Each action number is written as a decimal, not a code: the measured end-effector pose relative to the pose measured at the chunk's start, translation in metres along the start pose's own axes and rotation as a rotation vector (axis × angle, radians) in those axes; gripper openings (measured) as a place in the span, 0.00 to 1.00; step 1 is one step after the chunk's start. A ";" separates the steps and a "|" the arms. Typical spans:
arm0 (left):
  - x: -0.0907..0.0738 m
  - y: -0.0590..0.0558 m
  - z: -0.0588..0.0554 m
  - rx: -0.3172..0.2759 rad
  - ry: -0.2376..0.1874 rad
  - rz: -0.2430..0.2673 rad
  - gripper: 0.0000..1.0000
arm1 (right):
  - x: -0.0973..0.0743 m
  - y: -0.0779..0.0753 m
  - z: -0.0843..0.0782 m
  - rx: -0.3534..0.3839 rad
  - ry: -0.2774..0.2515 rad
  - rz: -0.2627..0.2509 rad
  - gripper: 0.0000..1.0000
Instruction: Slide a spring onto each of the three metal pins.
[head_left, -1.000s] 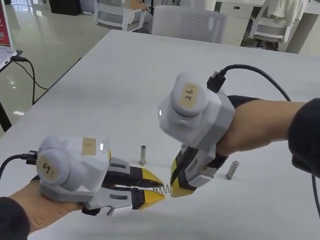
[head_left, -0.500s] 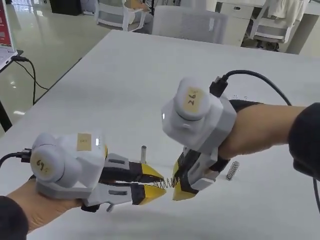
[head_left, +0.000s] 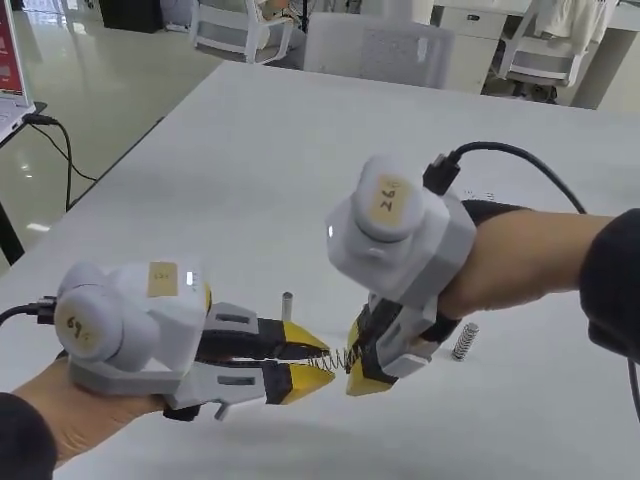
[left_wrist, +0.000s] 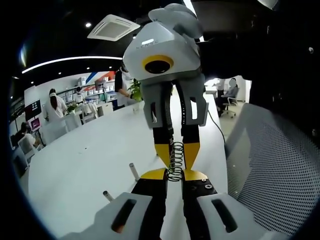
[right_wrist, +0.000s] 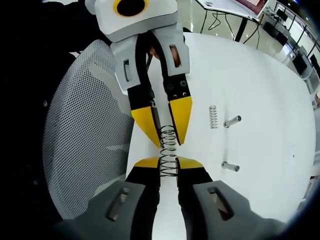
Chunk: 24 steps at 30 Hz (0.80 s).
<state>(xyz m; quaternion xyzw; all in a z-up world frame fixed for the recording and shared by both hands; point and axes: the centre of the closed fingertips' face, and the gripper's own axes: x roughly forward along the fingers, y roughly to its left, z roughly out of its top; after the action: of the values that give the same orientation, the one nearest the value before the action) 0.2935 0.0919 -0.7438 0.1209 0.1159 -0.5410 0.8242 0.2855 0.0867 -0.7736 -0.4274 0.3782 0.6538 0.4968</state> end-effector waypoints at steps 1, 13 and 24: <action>0.000 0.000 0.000 0.000 0.001 0.000 0.07 | 0.000 0.000 0.000 -0.002 0.000 -0.001 0.13; 0.003 -0.003 -0.006 -0.013 0.021 -0.011 0.08 | -0.008 0.002 0.014 -0.013 -0.032 -0.008 0.13; 0.005 -0.007 -0.009 -0.001 0.033 -0.027 0.08 | -0.012 0.004 0.021 -0.036 -0.038 -0.014 0.13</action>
<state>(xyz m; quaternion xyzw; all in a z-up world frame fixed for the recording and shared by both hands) 0.2882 0.0874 -0.7543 0.1281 0.1314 -0.5498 0.8149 0.2790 0.1016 -0.7549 -0.4267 0.3539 0.6649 0.5006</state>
